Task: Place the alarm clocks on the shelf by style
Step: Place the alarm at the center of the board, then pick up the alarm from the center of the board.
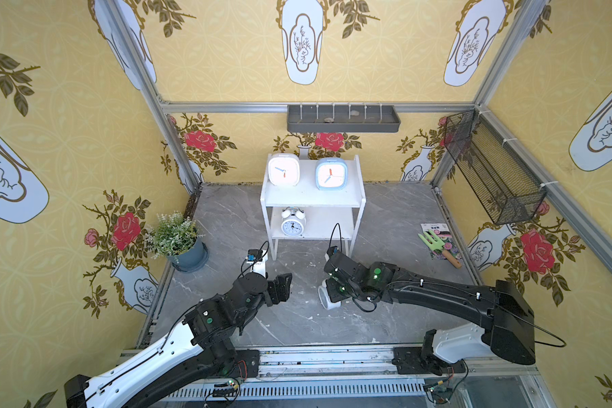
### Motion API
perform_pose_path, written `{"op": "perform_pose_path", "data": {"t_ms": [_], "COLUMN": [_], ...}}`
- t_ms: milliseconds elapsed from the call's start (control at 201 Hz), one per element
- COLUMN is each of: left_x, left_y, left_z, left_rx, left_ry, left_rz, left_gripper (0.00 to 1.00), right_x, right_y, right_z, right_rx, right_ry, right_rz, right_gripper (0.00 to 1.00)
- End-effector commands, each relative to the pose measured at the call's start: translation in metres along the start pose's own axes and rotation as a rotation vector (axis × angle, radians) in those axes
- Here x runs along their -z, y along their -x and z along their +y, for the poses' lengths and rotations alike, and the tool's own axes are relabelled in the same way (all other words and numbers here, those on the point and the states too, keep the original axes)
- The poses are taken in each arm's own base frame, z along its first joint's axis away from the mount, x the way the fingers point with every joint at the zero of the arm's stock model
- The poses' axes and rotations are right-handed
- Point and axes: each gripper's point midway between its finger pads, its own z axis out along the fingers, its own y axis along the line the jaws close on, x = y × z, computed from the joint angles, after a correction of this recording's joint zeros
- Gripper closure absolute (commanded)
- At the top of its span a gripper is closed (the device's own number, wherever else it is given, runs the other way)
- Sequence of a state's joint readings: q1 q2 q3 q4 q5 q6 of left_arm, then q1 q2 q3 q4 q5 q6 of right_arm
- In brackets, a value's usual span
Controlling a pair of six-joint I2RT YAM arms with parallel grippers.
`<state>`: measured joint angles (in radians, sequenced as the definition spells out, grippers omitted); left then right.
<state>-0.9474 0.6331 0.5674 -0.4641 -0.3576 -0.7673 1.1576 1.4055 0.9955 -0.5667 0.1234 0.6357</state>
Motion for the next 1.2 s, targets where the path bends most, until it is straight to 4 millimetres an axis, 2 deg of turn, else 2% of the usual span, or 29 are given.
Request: {"op": "perform_pose_path", "data": {"t_ms": [0,124,244,329,503,782,1065,1195], "left_x": [-0.001,-0.002,-0.003,-0.004,-0.005,-0.007,-0.008,-0.008], "left_y": [0.004,0.004,0.003,0.001,-0.002,-0.003,-0.005,-0.007], "left_z": [-0.005,-0.005,-0.005,-0.004,-0.004,-0.004,-0.003,-0.004], "left_rx": [0.0,-0.004,-0.003,-0.003,-0.008,-0.017,-0.014,-0.014], "left_ry": [-0.018,-0.016,-0.018,-0.02,-0.037,-0.04,-0.041,-0.049], "left_rz": [-0.013,-0.012,-0.012,-0.012,-0.017,-0.022,-0.018,-0.015], "left_gripper": [0.12,0.12,0.12,0.12,0.12,0.12,0.12,0.12], "right_x": [0.001,0.003,0.004,0.006,0.016,0.011,0.013,0.011], "right_y": [0.001,0.002,0.0,0.0,0.002,-0.003,0.006,0.005], "right_z": [-0.008,-0.008,-0.011,-0.014,-0.007,-0.007,-0.006,-0.008], "right_rx": [-0.015,-0.018,-0.031,-0.051,-0.092,-0.095,-0.096,-0.083], "right_ry": [-0.04,-0.041,-0.05,-0.048,0.022,0.001,-0.008,-0.025], "right_rz": [-0.011,-0.012,-0.017,-0.031,-0.077,-0.075,-0.105,-0.091], "right_gripper": [0.8,0.7,0.65,0.64,0.64,0.78,0.86,0.95]}}
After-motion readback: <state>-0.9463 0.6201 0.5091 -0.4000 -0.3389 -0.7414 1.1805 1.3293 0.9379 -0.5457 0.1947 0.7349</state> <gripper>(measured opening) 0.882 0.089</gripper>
